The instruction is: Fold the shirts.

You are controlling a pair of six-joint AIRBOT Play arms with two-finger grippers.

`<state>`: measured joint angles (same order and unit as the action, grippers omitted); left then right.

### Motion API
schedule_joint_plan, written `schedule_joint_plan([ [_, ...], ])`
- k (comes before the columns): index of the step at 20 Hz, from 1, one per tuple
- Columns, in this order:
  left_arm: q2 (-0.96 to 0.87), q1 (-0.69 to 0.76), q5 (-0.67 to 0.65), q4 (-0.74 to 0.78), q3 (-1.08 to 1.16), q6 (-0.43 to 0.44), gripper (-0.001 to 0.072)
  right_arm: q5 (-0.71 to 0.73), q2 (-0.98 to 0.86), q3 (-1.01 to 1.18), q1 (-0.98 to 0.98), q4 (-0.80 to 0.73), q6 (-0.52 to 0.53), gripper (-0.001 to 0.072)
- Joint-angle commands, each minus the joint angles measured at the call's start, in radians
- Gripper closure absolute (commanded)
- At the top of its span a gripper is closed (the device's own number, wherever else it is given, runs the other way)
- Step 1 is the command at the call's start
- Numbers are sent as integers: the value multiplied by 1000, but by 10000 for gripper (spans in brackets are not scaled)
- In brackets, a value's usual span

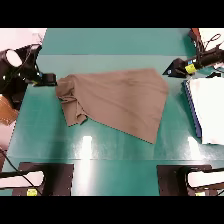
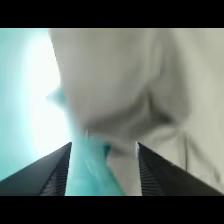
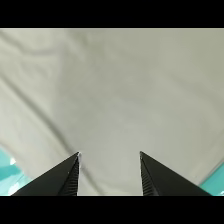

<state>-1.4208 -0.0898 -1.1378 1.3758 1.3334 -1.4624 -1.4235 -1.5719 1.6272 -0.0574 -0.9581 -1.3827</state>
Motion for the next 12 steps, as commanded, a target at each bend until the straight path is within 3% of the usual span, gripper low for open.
schedule_joint_plan([
  [1,45,-65,14,-114,-182,-55,217,56,143,-211,9,23,31,283],
  [7,39,-87,225,-408,-343,-56,217,169,260,-382,-18,49,31,282],
  [12,-21,-86,303,-481,-343,-56,217,159,259,-389,-24,50,31,282],
])
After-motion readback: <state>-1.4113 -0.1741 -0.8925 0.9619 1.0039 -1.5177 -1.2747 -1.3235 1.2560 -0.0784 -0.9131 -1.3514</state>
